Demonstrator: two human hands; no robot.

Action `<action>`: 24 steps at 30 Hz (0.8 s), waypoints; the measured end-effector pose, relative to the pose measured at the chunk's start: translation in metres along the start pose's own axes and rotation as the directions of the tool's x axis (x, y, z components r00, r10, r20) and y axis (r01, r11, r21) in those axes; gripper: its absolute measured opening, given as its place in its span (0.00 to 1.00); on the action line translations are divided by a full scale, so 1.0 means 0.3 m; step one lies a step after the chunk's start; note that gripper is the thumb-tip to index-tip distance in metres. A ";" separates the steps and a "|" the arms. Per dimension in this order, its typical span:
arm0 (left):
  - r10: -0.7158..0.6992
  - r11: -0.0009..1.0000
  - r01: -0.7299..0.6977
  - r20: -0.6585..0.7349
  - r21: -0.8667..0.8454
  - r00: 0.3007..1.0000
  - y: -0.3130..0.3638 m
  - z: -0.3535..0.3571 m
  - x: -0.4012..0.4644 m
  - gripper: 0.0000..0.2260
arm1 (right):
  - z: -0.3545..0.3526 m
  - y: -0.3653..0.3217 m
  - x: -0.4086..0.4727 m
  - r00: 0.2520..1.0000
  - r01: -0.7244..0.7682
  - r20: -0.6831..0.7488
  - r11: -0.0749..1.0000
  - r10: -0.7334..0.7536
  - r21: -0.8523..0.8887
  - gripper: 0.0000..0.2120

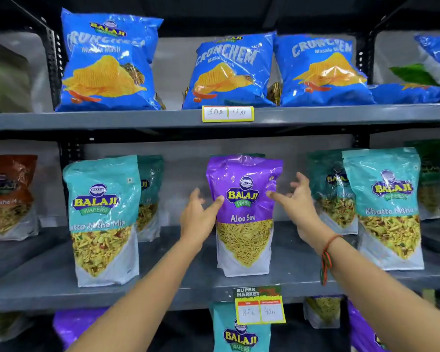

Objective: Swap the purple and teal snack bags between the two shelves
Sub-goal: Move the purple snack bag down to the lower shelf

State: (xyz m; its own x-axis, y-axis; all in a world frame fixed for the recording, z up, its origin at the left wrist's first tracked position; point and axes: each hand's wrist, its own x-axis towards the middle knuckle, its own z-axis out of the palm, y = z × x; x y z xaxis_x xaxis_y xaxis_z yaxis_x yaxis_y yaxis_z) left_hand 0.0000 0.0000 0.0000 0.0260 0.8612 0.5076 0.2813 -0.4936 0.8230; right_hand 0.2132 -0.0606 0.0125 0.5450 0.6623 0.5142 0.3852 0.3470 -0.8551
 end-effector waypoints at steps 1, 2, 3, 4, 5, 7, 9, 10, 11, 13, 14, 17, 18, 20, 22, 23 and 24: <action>-0.043 0.998 0.045 0.042 -0.046 0.998 -0.012 0.014 0.006 0.29 | 0.006 0.033 0.001 0.997 -0.064 0.031 0.998 0.065 -0.017 0.43; -0.069 0.996 0.072 0.060 -0.058 0.996 -0.024 0.028 0.014 0.24 | 0.013 0.053 -0.001 0.992 -0.101 0.079 0.995 0.101 -0.009 0.36; -0.050 0.997 0.054 0.057 -0.061 0.997 -0.044 0.043 0.019 0.20 | 0.015 0.092 -0.002 0.983 -0.123 0.132 0.992 0.125 -0.028 0.24; -0.067 0.996 0.069 0.036 -0.062 0.997 -0.053 0.051 0.016 0.19 | 0.021 0.121 -0.010 0.975 -0.141 0.166 0.988 0.149 -0.059 0.08; -0.070 0.996 0.070 0.000 -0.059 0.998 -0.064 0.066 0.021 0.17 | 0.025 0.145 -0.008 0.977 -0.106 0.178 0.992 0.118 -0.074 0.08; -0.073 0.997 0.070 -0.083 -0.042 0.994 -0.062 0.081 0.018 0.14 | 0.030 0.166 -0.012 0.986 -0.064 0.149 0.995 0.075 -0.079 0.18; -0.075 0.997 0.069 -0.154 -0.043 0.985 -0.049 0.079 0.008 0.11 | 0.038 0.154 -0.023 0.994 -0.017 0.108 0.998 0.023 -0.056 0.17; -0.082 0.996 0.074 -0.171 -0.051 0.982 -0.047 0.075 0.003 0.10 | 0.046 0.146 -0.030 0.996 0.010 0.093 0.998 -0.005 -0.060 0.17; -0.075 0.996 0.066 -0.191 -0.057 0.979 -0.051 0.072 -0.003 0.10 | 0.049 0.142 -0.042 0.997 0.030 0.078 0.998 -0.025 -0.064 0.18; -0.054 0.997 0.040 -0.222 -0.065 0.974 -0.052 0.055 -0.028 0.10 | 0.053 0.129 -0.065 0.997 0.059 0.059 0.997 -0.056 -0.048 0.22; -0.039 0.996 0.019 -0.236 -0.084 0.971 -0.055 0.042 -0.043 0.10 | 0.058 0.114 -0.083 0.996 0.074 0.051 0.997 -0.072 -0.037 0.25; 0.031 0.989 -0.071 -0.282 -0.131 0.959 -0.056 -0.019 -0.106 0.09 | 0.065 0.076 -0.145 0.992 0.117 0.053 0.993 -0.118 0.016 0.22; 0.055 0.985 -0.102 -0.300 -0.141 0.952 -0.052 -0.043 -0.133 0.09 | 0.069 0.064 -0.168 0.988 0.133 0.068 0.990 -0.136 0.045 0.17; 0.081 0.970 -0.153 -0.344 -0.187 0.935 -0.040 -0.102 -0.198 0.08 | 0.078 0.039 -0.230 0.982 0.151 0.096 0.982 -0.162 0.109 0.18; 0.085 0.950 -0.192 -0.387 -0.245 0.918 -0.036 -0.158 -0.267 0.08 | 0.094 0.036 -0.291 0.976 0.159 0.126 0.975 -0.179 0.156 0.28; 0.080 0.946 -0.196 -0.403 -0.256 0.912 -0.046 -0.192 -0.315 0.08 | 0.105 0.037 -0.335 0.971 0.167 0.144 0.971 -0.193 0.172 0.31; 0.069 0.947 -0.190 -0.413 -0.259 0.908 -0.059 -0.226 -0.362 0.07 | 0.117 0.045 -0.377 0.966 0.163 0.171 0.970 -0.194 0.180 0.33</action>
State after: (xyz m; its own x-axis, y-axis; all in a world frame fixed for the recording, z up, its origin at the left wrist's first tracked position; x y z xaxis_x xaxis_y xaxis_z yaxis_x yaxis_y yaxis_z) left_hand -0.0730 -0.0931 -0.0525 -0.3533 0.6979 0.6230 0.0129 -0.6623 0.7491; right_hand 0.1307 -0.1076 -0.0594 0.3246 0.6857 0.6515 0.3284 0.5642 -0.7575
